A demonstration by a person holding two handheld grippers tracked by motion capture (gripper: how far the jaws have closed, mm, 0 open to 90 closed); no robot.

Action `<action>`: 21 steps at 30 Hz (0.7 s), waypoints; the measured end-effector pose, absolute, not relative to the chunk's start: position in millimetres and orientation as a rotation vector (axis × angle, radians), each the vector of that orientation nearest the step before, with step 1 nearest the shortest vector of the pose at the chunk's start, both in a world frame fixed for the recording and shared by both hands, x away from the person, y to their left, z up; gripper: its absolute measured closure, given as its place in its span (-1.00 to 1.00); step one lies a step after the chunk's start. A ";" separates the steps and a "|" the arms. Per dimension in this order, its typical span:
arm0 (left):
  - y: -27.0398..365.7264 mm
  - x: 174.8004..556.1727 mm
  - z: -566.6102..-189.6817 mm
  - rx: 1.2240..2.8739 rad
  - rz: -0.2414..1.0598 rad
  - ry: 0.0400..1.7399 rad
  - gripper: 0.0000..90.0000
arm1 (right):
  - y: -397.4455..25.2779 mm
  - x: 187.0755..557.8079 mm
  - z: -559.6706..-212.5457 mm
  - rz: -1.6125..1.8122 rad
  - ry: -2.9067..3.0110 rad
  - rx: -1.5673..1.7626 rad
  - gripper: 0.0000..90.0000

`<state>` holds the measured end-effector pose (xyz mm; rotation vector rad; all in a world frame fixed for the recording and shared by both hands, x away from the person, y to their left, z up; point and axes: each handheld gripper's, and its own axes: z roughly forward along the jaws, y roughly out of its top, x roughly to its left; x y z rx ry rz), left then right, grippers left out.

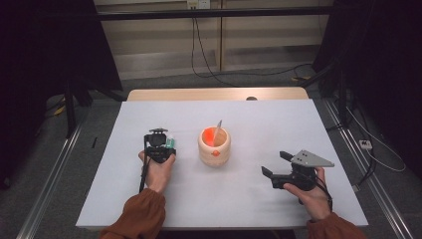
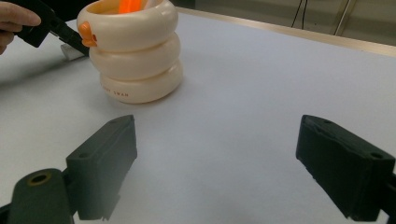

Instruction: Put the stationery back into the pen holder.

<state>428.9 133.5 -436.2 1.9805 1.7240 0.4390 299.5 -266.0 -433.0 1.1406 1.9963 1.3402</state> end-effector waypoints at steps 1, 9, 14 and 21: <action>133.9 429.1 -436.1 1.982 0.430 1.715 0.46 | -266.1 299.6 -433.0 1.340 1.996 1.139 -0.73; 138.5 427.5 -431.3 2.007 0.412 1.623 0.46 | -266.3 299.5 -433.1 1.340 1.996 1.141 -0.73; 146.4 424.6 -427.3 2.016 0.412 1.576 0.46 | -266.0 299.3 -433.3 1.340 2.000 1.140 -0.73; 159.0 419.4 -423.2 2.006 0.403 1.522 0.46 | -265.2 299.4 -433.5 1.336 2.003 1.133 -0.73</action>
